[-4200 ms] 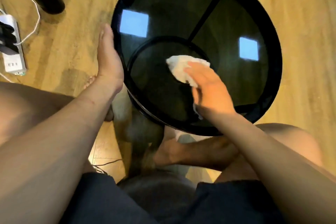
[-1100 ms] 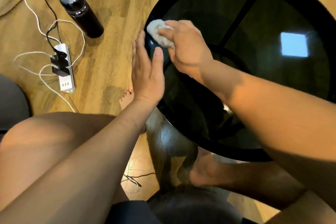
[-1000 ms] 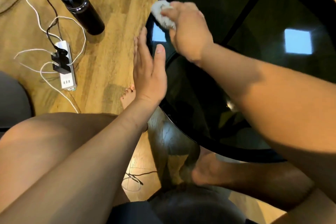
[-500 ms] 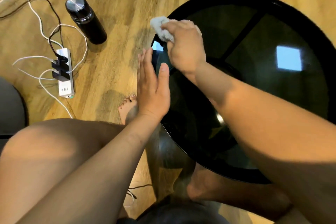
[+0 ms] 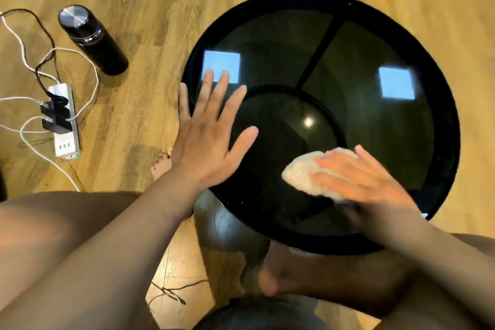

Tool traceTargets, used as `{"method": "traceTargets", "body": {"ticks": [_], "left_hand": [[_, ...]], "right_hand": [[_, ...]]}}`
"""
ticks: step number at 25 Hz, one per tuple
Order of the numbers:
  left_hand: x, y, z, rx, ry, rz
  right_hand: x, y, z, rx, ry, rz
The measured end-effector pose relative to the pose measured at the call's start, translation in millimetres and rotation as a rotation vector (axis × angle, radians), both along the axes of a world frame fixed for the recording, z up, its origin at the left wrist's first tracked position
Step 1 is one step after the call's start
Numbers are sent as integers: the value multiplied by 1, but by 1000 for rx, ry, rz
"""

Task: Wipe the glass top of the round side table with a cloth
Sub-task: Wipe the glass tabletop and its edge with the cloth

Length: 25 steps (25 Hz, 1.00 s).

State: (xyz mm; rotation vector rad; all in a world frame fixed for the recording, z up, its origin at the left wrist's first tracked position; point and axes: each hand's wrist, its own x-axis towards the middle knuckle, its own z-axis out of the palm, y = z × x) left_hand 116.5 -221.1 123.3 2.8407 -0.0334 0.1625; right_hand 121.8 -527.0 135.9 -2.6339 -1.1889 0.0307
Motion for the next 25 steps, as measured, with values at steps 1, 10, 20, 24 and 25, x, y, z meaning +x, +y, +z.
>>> {"method": "traceTargets", "body": {"ticks": [1,10,20,24,25], "left_hand": [[0,0,0,63,24,-55],[4,5,4,-56,1,-92],[-1,2,3,-186,-90,-23],[-1,2,3,-177,-80,-32],[0,2,3,-179,-78,-31]], "right_hand": [[33,-14,1,23,5,-183],[273,133,6,103,0,-651],[245,157,1,29,-50,-130],[296,40,12,-65,-57,-676],[299,38,11,-45,-33,-707]]}}
